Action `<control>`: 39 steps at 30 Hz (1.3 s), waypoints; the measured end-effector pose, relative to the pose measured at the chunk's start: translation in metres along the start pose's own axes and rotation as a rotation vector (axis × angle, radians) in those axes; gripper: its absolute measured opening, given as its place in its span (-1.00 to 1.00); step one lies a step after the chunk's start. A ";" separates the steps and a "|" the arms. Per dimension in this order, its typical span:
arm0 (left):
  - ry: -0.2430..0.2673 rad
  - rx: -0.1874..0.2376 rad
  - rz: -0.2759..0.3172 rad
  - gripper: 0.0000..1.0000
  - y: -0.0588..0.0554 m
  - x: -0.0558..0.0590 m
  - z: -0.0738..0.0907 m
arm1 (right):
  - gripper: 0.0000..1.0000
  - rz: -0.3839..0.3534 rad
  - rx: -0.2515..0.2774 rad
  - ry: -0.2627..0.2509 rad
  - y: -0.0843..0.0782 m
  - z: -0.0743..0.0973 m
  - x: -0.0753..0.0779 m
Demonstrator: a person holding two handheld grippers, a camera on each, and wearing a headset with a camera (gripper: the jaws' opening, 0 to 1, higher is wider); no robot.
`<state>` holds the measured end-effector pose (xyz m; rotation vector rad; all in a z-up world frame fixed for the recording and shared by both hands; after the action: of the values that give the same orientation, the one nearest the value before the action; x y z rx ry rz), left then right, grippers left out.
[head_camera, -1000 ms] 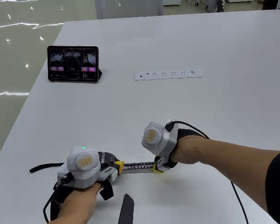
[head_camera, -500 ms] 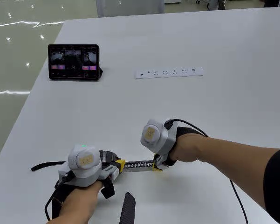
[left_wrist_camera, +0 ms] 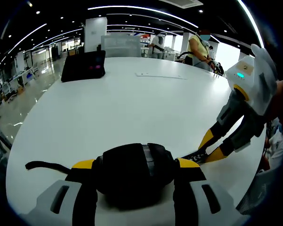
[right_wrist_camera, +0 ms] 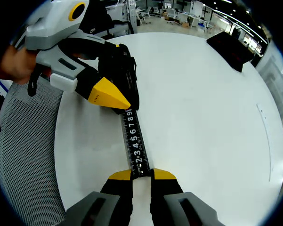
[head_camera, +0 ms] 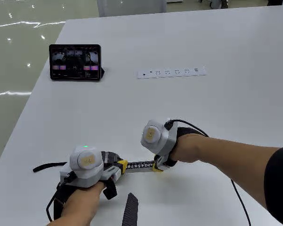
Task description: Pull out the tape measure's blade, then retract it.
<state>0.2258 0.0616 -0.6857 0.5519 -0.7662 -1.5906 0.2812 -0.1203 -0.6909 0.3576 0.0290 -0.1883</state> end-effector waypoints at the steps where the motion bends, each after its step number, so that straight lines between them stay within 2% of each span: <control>1: 0.000 0.000 0.000 0.22 0.000 0.000 0.000 | -0.81 -0.001 0.001 0.000 0.000 0.000 0.000; 39: -0.019 0.000 0.009 0.22 0.001 -0.003 -0.001 | -0.81 -0.004 0.037 0.014 0.013 -0.006 -0.004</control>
<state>0.2273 0.0643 -0.6861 0.5333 -0.7819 -1.5892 0.2799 -0.1056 -0.6923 0.3958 0.0398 -0.1904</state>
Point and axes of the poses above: the centre of the closed fingertips' face, and the gripper's own axes: z roughly backward along the fingers, x roughly to its right, y roughly out of its top, the point moved 10 cm from there along z, roughly backward along the fingers, and after that the axes turned 1 degree about -x, right-handed, at the moved point
